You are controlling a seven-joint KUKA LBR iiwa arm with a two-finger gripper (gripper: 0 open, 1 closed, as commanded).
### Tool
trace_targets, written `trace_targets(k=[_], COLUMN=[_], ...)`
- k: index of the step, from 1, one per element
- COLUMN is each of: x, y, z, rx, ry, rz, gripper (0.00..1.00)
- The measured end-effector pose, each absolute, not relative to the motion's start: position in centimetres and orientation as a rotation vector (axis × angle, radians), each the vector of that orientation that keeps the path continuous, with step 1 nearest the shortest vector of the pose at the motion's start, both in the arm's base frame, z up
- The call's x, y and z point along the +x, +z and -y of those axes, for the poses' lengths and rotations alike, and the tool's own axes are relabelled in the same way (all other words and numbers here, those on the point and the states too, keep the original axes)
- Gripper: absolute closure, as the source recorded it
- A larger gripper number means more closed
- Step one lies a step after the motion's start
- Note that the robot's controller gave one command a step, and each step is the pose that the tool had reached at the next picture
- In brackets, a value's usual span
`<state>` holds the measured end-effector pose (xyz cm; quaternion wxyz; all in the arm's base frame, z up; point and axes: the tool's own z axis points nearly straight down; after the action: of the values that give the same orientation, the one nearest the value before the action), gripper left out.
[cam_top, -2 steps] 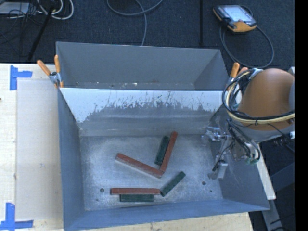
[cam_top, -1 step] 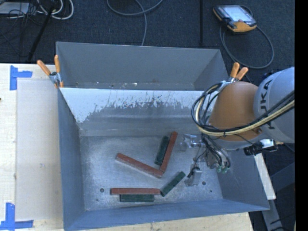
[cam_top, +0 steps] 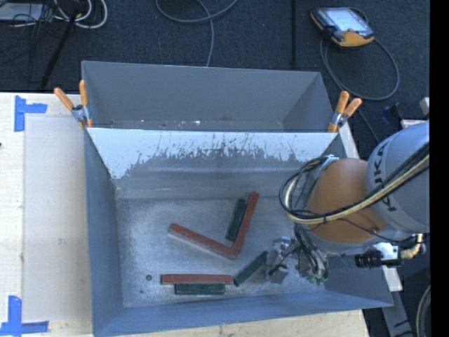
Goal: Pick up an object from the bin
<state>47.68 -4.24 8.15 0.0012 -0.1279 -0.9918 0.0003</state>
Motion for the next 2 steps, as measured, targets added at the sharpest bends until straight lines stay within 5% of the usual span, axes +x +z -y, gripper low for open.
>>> trace_targets(k=[1,2], x=[47.69,47.7], y=[8.15,8.16], z=[4.2,4.19], rx=[-0.398,-0.396], ry=[0.001,0.001], rz=[3.114,3.115], gripper=[0.0,0.0])
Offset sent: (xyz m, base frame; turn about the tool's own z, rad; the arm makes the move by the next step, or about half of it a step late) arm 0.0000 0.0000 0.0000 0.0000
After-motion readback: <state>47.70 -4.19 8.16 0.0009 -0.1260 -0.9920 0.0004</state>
